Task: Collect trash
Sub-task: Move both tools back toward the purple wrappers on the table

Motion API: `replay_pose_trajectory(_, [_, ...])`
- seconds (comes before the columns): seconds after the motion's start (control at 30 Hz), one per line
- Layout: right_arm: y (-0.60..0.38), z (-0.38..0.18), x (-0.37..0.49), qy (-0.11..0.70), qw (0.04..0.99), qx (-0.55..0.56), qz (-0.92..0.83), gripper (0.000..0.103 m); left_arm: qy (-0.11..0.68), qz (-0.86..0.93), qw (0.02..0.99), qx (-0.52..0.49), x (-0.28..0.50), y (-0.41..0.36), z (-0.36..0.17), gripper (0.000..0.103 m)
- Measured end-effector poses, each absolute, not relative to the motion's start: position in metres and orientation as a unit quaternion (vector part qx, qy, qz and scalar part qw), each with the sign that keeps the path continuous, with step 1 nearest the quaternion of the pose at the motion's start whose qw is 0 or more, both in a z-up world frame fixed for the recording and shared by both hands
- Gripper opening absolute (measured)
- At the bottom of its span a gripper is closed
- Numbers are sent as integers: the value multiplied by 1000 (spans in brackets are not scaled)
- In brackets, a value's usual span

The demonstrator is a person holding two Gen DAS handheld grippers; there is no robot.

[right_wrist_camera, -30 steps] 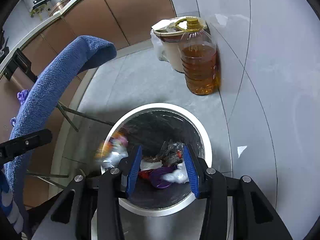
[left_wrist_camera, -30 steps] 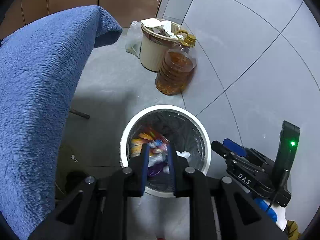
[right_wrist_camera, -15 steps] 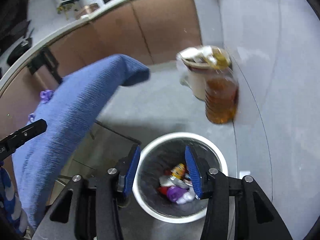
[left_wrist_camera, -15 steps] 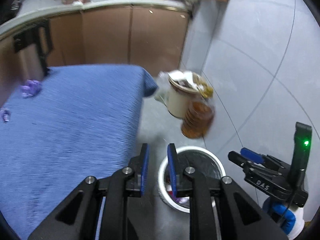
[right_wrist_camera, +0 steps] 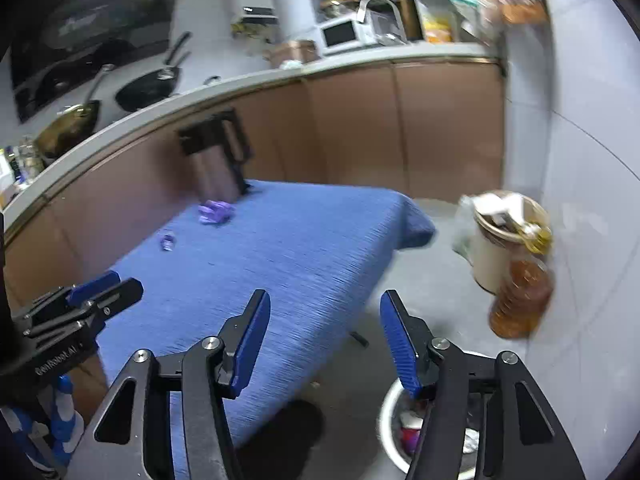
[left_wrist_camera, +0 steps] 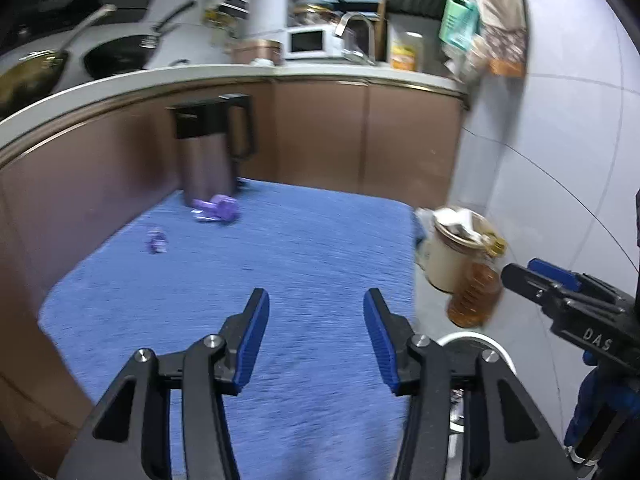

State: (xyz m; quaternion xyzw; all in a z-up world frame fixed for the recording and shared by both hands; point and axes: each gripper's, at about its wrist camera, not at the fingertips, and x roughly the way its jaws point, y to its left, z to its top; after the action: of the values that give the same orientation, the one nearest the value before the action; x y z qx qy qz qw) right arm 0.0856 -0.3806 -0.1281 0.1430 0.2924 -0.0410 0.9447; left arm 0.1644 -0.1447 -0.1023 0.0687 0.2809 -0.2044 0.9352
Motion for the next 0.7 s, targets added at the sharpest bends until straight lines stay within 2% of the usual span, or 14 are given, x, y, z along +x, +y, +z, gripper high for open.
replay_pose_trajectory(0.13, [-344,-113,94,284,950,131,-13,59,268,-174,946,55,158,-108,-93,53])
replay_pose_trajectory(0.7, [-256,-90,98,285,954,89,40,64,233,-91,968,20,121,-10,-82,59])
